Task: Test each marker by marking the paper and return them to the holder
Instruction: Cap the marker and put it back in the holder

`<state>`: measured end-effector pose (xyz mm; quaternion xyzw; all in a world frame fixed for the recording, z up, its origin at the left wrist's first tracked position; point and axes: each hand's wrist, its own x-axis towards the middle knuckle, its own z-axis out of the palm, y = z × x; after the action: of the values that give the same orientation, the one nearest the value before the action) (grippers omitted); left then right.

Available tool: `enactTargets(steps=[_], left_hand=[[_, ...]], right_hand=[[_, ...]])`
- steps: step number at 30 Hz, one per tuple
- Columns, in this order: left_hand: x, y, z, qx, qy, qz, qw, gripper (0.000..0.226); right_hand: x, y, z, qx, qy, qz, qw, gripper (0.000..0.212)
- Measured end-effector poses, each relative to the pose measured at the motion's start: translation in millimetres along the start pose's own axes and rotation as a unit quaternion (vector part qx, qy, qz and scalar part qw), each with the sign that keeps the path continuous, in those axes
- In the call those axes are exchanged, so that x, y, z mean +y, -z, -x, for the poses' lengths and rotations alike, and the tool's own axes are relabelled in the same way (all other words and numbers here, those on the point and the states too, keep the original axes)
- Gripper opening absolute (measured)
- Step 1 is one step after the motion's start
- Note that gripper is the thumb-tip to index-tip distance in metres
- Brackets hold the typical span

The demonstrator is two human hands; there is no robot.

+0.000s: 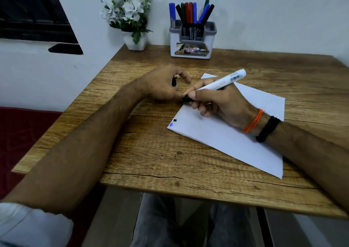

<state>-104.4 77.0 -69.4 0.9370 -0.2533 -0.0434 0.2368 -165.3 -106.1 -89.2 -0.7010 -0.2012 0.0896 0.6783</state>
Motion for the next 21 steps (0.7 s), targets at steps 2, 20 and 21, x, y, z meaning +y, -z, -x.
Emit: enactTargets(steps=[2,20,21], left_hand=[[0.0,0.0,1.5,0.000,0.003,0.010,1.000,0.052],[6.3,1.9,2.9,0.063,-0.083,0.287,0.952,0.010],[7.0,1.8,2.4,0.070,-0.088,0.296,0.949,0.010]], right_hand=[[-3.1,4.0,-1.6,0.009,0.002,-0.027,1.000,0.011],[-23.2,43.7,-3.7,0.147,0.035,-0.040,0.988,0.028],[-22.6,43.7,-3.9,0.149,0.038,-0.032,0.988,0.029]])
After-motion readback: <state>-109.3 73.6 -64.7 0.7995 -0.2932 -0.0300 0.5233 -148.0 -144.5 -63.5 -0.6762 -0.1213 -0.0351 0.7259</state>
